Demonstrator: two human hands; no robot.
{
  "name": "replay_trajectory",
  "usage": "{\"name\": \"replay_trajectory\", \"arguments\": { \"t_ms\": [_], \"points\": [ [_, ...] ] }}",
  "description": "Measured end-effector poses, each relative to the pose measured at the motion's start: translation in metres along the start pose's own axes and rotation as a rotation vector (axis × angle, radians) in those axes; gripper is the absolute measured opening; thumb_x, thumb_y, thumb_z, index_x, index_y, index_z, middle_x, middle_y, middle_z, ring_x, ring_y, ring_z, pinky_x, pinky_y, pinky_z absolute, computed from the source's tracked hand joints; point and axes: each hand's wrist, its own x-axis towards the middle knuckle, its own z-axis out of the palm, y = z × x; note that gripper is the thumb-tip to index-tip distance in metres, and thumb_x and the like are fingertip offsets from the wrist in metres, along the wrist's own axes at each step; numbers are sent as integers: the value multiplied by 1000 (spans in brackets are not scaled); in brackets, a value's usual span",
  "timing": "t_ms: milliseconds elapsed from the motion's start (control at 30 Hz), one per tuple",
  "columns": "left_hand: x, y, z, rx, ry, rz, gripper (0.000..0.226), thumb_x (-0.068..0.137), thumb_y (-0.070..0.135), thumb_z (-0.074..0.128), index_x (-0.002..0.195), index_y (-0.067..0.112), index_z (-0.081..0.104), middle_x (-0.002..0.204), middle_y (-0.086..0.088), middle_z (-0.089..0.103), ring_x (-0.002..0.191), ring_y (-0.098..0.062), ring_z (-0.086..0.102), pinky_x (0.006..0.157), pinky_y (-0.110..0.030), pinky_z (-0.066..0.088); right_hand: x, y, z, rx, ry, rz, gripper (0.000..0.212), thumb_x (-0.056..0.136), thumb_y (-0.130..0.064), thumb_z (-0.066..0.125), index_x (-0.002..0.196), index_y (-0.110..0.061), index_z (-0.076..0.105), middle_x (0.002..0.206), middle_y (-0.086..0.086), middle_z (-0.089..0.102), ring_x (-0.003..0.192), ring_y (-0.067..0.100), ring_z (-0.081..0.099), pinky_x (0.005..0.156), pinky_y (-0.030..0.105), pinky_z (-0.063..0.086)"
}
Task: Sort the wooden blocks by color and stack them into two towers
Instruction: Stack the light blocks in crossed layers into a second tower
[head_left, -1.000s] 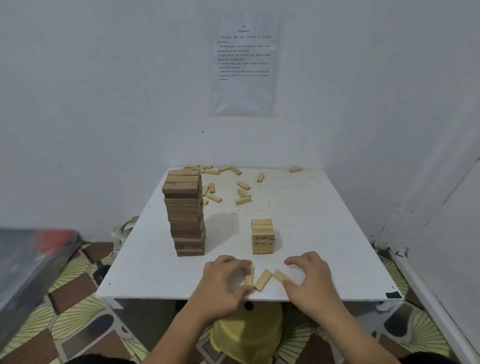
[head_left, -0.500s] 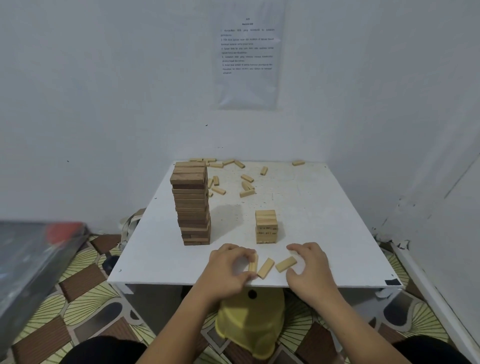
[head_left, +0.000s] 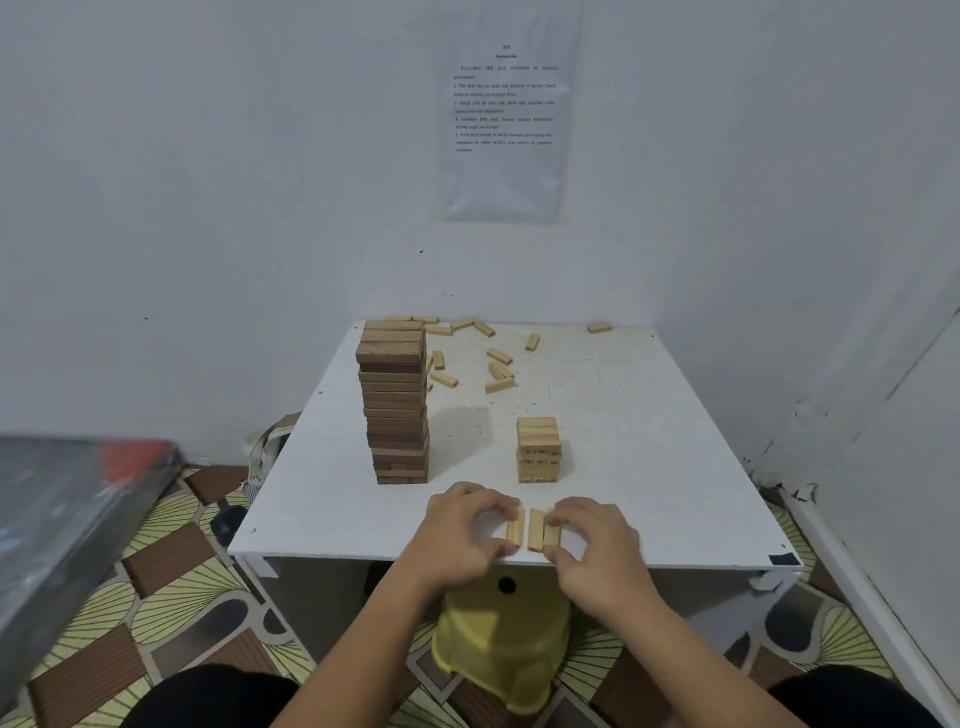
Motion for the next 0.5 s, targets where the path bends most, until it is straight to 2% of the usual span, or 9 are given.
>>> {"name": "replay_trajectory", "arguments": {
  "t_ms": [100, 233, 333, 433, 500],
  "points": [
    [1, -1, 1, 10, 0, 1, 38, 74, 48, 80, 105, 58, 61, 126, 24, 56, 124, -13, 49, 112, -41, 41, 6, -3, 5, 41, -24, -12, 30, 86, -17, 78, 115, -24, 77, 128, -17, 59, 119, 4, 45, 111, 26, 34],
    [1, -7, 2, 5, 10, 17, 41, 71, 56, 77, 109, 56, 60, 125, 24, 58, 124, -12, 50, 110, -42, 44, 11, -5, 5, 59, -66, -23, 29, 86, -14, 77, 113, -25, 77, 130, -15, 60, 117, -1, 45, 101, 6, 28],
    [2, -10, 3, 14, 13, 30, 43, 70, 60, 75, 110, 57, 59, 125, 25, 58, 124, -11, 50, 109, -42, 44, 13, -2, 0, 93, -98, -16, 33, 82, -17, 81, 110, -34, 75, 126, -21, 59, 120, 0, 49, 104, 11, 35],
    [3, -10, 3, 25, 15, 32, 48, 69, 61, 77, 113, 57, 59, 126, 26, 56, 125, -10, 49, 110, -41, 43, 15, -2, -7, 141, -148, -7, 45, 78, -18, 85, 117, -36, 71, 126, -28, 53, 120, -2, 50, 92, -3, 32],
    [3, -10, 3, 34, 22, 35, 53, 67, 62, 78, 116, 55, 59, 125, 26, 56, 125, -10, 49, 111, -41, 43, 16, -3, -9, 152, -188, 12, 55, 76, -19, 87, 125, -37, 67, 126, -32, 47, 117, -3, 50, 88, -3, 34]
  ]
}}
